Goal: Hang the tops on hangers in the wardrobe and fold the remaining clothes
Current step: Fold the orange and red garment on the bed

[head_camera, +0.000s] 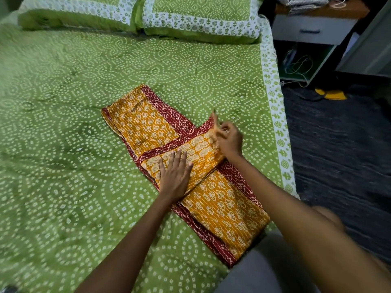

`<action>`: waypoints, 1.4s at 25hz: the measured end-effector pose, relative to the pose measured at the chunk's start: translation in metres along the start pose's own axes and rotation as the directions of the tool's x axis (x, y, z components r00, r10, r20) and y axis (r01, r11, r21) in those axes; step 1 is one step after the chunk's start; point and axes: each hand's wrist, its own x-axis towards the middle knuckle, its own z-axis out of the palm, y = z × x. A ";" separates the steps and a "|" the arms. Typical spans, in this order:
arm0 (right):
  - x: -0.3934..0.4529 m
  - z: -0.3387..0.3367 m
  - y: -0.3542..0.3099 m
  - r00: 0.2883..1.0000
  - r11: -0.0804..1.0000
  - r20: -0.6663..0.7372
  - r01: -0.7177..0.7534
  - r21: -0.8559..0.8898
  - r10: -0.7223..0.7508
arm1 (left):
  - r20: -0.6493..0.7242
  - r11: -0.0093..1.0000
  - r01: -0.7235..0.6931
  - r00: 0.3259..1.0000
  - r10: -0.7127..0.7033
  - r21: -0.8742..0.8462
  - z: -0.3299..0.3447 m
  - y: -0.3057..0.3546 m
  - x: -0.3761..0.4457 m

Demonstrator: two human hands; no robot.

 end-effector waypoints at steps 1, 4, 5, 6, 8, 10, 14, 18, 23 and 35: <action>-0.011 -0.002 0.005 0.949 0.944 0.212 0.273 -0.186 -0.233 | -0.027 0.999 -0.007 1.000 0.006 -0.048 0.000 -0.001 -0.001; -0.022 -0.004 0.031 0.728 0.641 0.643 0.615 -0.459 -0.237 | -0.096 0.981 0.018 0.995 -0.037 -0.192 -0.002 -0.001 -0.001; -0.020 -0.003 0.038 0.711 0.603 0.660 0.643 -0.473 -0.241 | -0.099 0.979 0.040 0.993 -0.061 -0.202 -0.003 0.000 -0.001; -0.019 -0.003 0.041 0.690 0.562 0.667 0.682 -0.468 -0.281 | -0.102 0.977 0.057 0.992 -0.079 -0.204 -0.006 0.003 -0.001; -0.018 0.000 0.044 0.631 0.492 0.710 0.747 -0.447 -0.313 | -0.131 0.974 0.010 0.991 -0.041 -0.225 -0.011 0.013 0.005; -0.021 0.001 0.040 0.641 0.564 0.723 0.708 -0.426 -0.258 | -0.178 0.968 -0.133 0.979 0.095 -0.213 -0.015 0.027 0.020; -0.039 0.004 0.041 0.875 0.710 0.274 0.484 -0.512 -0.400 | -0.176 0.888 0.093 0.966 -0.190 -0.451 -0.020 0.035 0.070; -0.049 -0.012 0.055 0.956 0.864 0.150 0.291 -0.411 -0.251 | -0.047 0.890 0.233 0.961 -0.272 -0.392 -0.013 0.031 0.092; -0.039 -0.030 0.062 0.888 0.811 0.173 0.459 -0.362 -0.425 | -0.064 0.870 0.246 0.952 -0.300 -0.428 -0.010 0.034 0.107; -0.046 -0.032 0.061 0.684 0.458 0.592 0.728 -0.510 -0.427 | 0.028 0.935 0.179 0.983 -0.179 -0.305 -0.027 0.014 0.116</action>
